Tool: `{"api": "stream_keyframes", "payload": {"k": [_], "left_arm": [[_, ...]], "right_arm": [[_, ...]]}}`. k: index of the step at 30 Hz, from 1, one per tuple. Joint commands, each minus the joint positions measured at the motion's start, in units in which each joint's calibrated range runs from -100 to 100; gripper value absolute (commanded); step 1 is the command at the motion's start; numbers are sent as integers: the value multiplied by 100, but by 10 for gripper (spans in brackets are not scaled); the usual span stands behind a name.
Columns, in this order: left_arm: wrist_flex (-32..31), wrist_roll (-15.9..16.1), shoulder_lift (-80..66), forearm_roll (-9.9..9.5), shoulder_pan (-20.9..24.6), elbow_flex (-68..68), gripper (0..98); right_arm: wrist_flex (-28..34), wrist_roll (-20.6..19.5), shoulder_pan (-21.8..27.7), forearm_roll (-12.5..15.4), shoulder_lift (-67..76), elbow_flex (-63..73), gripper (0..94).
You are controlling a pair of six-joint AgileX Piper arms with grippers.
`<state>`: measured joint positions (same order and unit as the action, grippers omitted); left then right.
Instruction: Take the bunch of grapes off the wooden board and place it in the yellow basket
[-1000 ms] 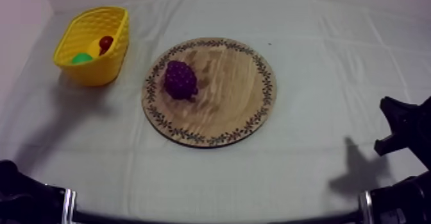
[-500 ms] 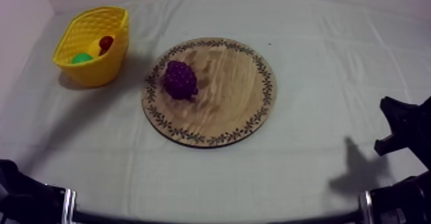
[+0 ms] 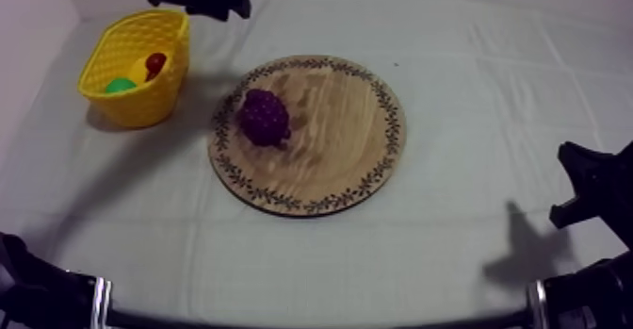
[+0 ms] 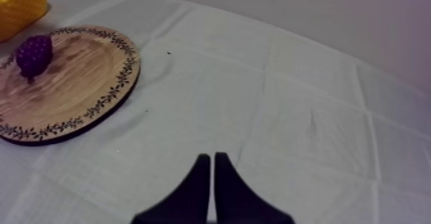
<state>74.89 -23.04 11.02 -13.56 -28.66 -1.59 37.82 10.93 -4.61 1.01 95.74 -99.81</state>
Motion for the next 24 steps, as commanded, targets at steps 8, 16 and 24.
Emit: {"api": "stream_keyframes", "payload": {"k": [8,16,24], "left_arm": [[639,-334,-99,203,1,-195,812],[897,-385,-145,503,-6,-380,951],[794,-391,73,565,-25,-566,960]], "right_arm": [[0,0,2,-1,1,3,4],[0,-1,2,-1,1,3,4],[0,-1,2,-1,1,3,4]]}}
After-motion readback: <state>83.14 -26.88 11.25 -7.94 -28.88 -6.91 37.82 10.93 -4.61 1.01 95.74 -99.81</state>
